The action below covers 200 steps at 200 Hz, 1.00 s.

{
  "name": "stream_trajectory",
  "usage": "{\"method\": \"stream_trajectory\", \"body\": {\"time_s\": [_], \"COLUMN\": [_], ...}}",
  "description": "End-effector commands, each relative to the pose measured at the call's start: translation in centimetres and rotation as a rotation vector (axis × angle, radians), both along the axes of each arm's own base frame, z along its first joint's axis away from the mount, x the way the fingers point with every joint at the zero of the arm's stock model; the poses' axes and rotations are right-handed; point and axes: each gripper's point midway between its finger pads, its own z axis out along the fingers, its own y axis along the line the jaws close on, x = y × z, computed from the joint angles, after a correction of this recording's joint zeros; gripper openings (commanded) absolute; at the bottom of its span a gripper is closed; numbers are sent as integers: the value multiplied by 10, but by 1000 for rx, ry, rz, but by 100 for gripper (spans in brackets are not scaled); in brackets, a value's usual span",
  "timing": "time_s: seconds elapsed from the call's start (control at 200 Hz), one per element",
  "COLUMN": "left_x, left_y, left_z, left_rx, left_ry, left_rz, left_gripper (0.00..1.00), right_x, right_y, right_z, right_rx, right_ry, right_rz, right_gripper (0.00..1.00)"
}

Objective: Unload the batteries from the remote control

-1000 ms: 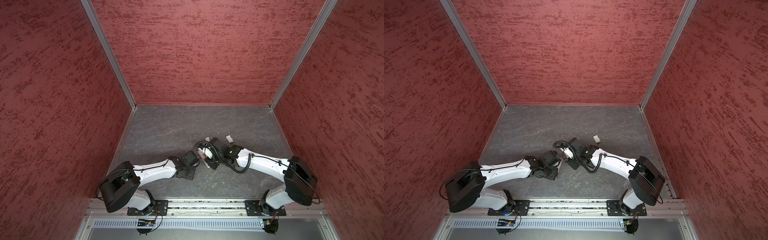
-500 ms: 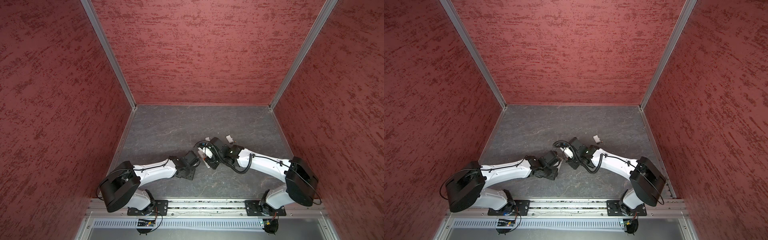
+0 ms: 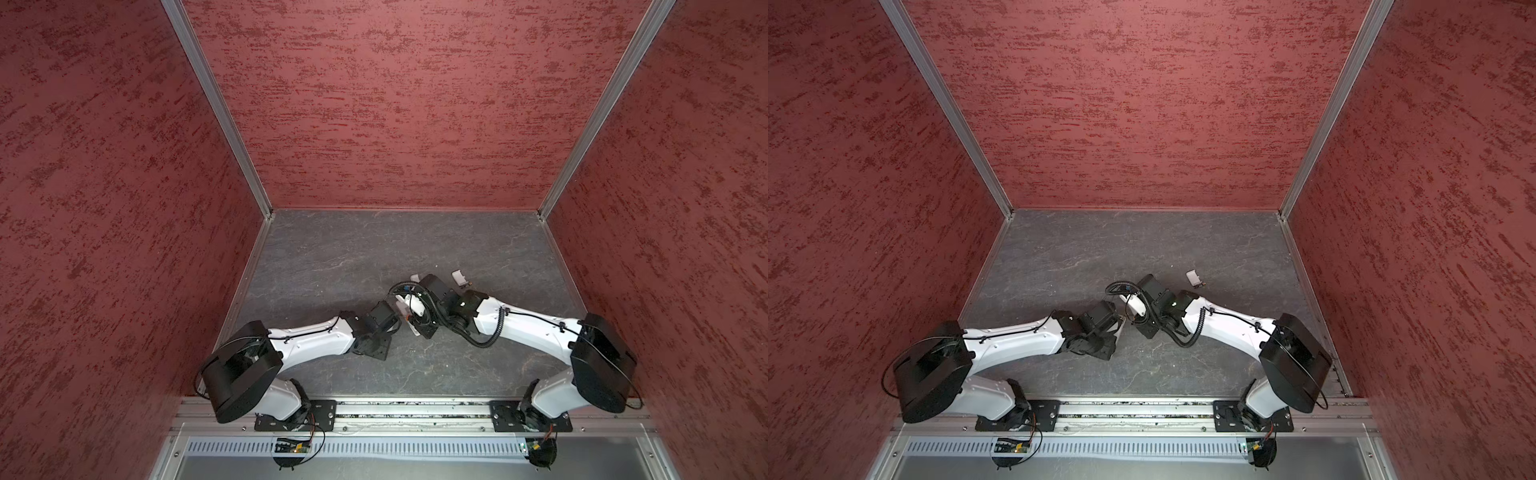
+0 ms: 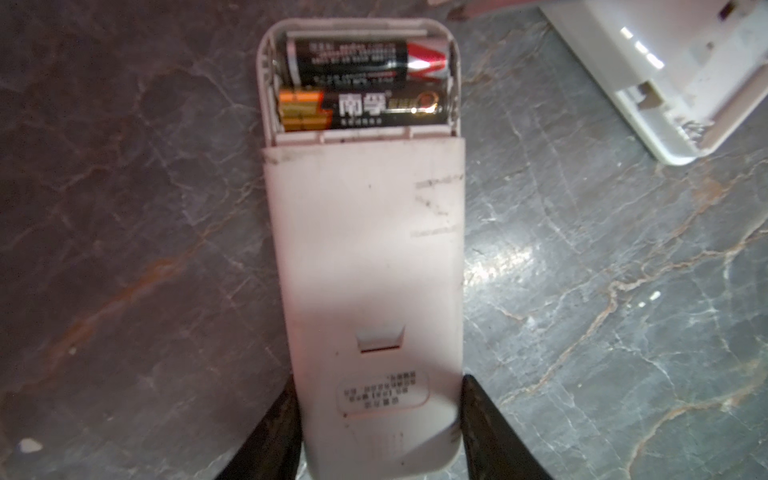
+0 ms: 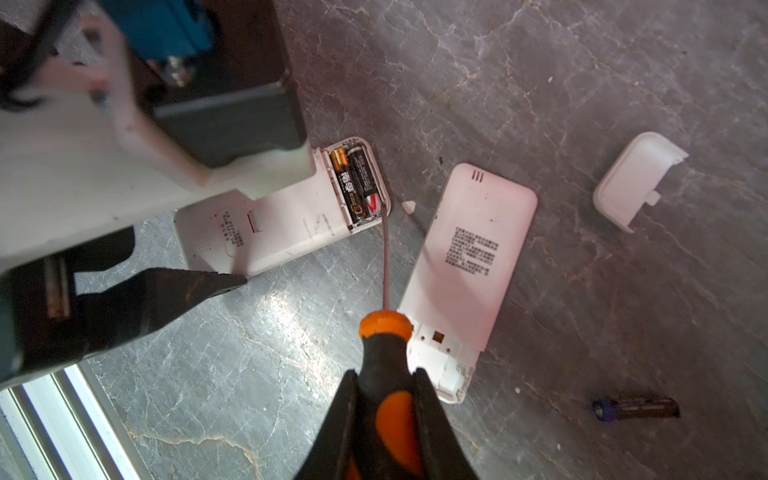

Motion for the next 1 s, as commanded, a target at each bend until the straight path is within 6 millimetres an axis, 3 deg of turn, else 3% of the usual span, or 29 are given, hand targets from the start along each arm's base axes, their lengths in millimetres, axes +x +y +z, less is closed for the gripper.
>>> {"method": "stream_trajectory", "body": {"time_s": [0.0, 0.21, 0.245, 0.491, 0.641, 0.997], "left_x": [-14, -8, -8, -9, -16, -6], "left_y": [-10, -35, -38, -59, -62, -56], "left_z": [-5, 4, 4, 12, 12, 7], "left_rx": [-10, -54, -59, -97, -93, -39], "left_ry": [75, 66, 69, 49, 37, 39], "left_rz": [-89, -224, -243, -357, -393, -356], "left_gripper": [45, 45, 44, 42, 42, 41], "right_x": [0, -5, -6, -13, -20, -26], "right_y": [3, -8, -11, -24, -33, -53], "right_z": [7, 5, 15, 21, 21, 20], "right_rx": [37, 32, 53, 81, 76, 1], "right_ry": [-16, -5, -24, -21, -4, 76], "right_rz": [-8, -49, -59, -112, -131, -260], "right_gripper": [0, 0, 0, 0, 0, 0]}}
